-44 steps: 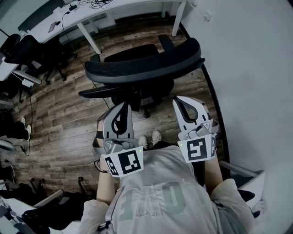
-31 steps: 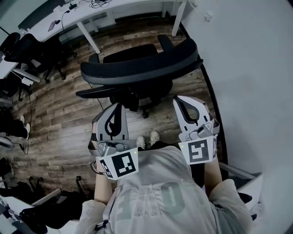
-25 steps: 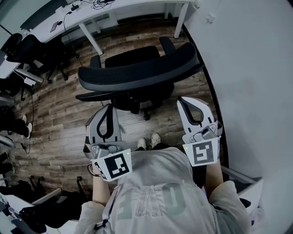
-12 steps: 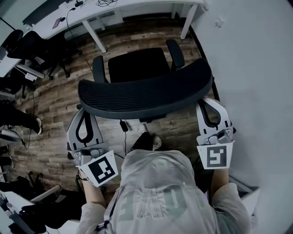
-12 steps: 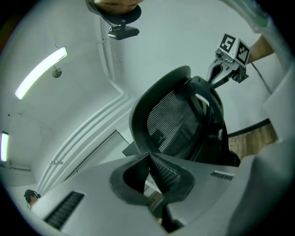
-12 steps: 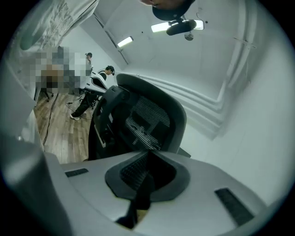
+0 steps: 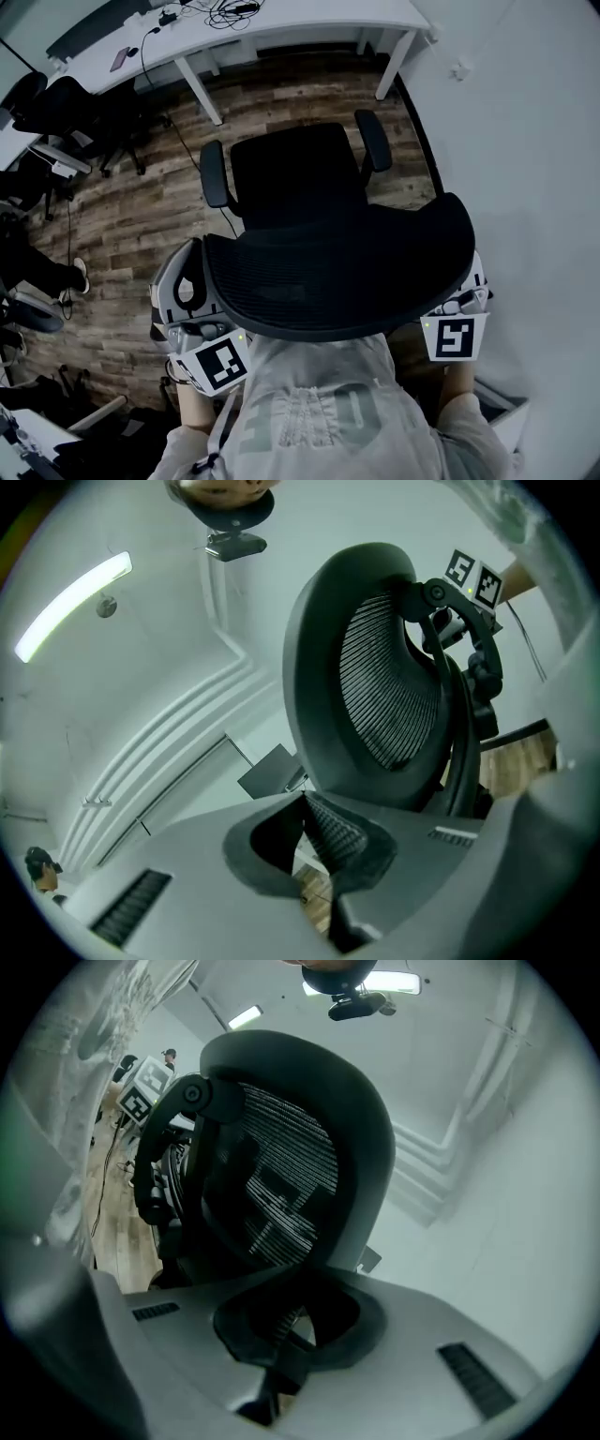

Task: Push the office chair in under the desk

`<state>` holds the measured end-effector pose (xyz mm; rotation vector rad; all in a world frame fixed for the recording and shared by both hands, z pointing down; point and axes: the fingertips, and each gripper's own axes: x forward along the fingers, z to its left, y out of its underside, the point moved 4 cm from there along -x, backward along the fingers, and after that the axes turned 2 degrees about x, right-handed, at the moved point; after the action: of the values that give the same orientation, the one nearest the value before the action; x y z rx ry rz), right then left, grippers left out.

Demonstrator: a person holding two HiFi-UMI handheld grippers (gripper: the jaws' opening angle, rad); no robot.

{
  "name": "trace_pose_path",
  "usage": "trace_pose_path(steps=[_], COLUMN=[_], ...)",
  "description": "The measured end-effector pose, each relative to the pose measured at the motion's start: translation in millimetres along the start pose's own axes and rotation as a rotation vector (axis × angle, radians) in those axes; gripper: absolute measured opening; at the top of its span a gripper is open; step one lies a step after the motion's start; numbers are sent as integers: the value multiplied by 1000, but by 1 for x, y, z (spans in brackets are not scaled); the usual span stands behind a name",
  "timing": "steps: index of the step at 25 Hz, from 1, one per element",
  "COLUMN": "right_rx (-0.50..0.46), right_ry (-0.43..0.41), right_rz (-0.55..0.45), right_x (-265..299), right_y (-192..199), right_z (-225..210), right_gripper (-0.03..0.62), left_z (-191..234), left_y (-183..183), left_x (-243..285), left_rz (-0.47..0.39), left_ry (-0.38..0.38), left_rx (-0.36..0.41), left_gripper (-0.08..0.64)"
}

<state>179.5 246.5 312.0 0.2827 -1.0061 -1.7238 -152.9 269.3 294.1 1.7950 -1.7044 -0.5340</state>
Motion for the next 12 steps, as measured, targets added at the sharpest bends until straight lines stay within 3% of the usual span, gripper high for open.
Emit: trace_pose_path(steps=[6, 12], right_rx=[27, -43], right_ry=[-60, -93], right_rz=[6, 17], right_x=[1, -1], right_y=[11, 16], right_z=[-4, -16], right_gripper=[20, 19], left_z=[-1, -2], left_y=[3, -1], left_x=[11, 12], left_rz=[37, 59], left_ry=[7, -29], left_rx=[14, 14], left_gripper=[14, 15])
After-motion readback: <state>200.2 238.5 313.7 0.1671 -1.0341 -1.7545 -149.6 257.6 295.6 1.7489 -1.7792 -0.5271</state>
